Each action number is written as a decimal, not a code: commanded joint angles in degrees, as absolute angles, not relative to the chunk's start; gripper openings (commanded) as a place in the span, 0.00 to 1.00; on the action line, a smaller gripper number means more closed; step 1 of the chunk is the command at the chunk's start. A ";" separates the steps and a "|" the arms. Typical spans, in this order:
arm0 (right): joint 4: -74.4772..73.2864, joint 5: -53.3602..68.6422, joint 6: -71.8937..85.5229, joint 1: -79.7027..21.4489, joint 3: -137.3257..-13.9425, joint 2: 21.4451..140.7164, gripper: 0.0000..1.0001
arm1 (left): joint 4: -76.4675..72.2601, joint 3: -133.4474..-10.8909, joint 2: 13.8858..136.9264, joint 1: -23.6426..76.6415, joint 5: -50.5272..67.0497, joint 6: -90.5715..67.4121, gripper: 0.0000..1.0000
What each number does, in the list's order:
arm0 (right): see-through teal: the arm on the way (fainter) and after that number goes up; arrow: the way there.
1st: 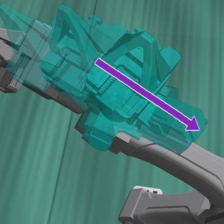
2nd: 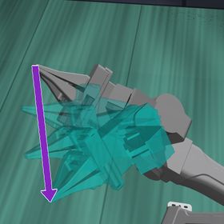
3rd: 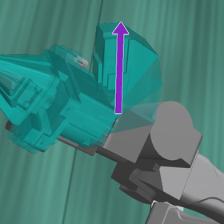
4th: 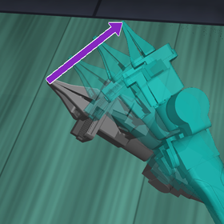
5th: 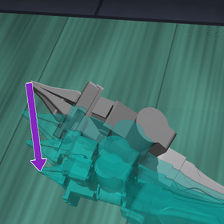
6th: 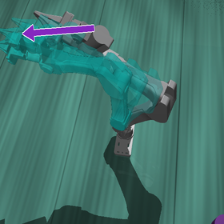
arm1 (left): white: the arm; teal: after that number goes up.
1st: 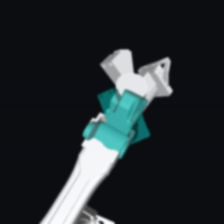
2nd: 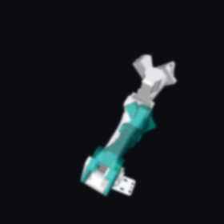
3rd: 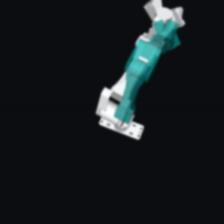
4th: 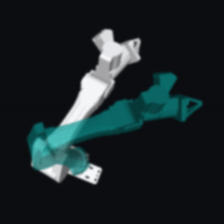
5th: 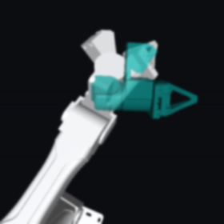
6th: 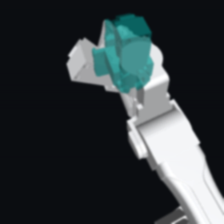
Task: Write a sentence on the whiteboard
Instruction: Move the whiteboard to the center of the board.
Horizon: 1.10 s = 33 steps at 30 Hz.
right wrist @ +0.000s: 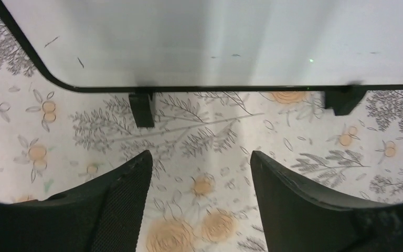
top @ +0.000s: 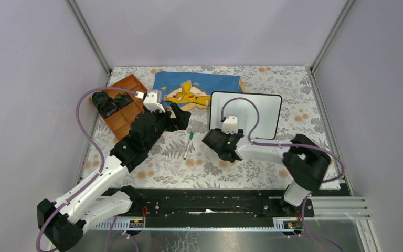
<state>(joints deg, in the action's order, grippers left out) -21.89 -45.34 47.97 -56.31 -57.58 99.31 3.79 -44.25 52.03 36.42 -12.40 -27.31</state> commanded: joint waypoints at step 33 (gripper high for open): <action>-0.96 -25.77 34.88 -29.39 -23.83 55.54 0.73 | 0.75 -43.39 56.35 37.08 -12.38 -23.64 0.99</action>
<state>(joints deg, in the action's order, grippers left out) -6.72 -28.16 36.23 -30.30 -24.08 53.82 3.42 -44.14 56.18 36.73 -12.82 -25.10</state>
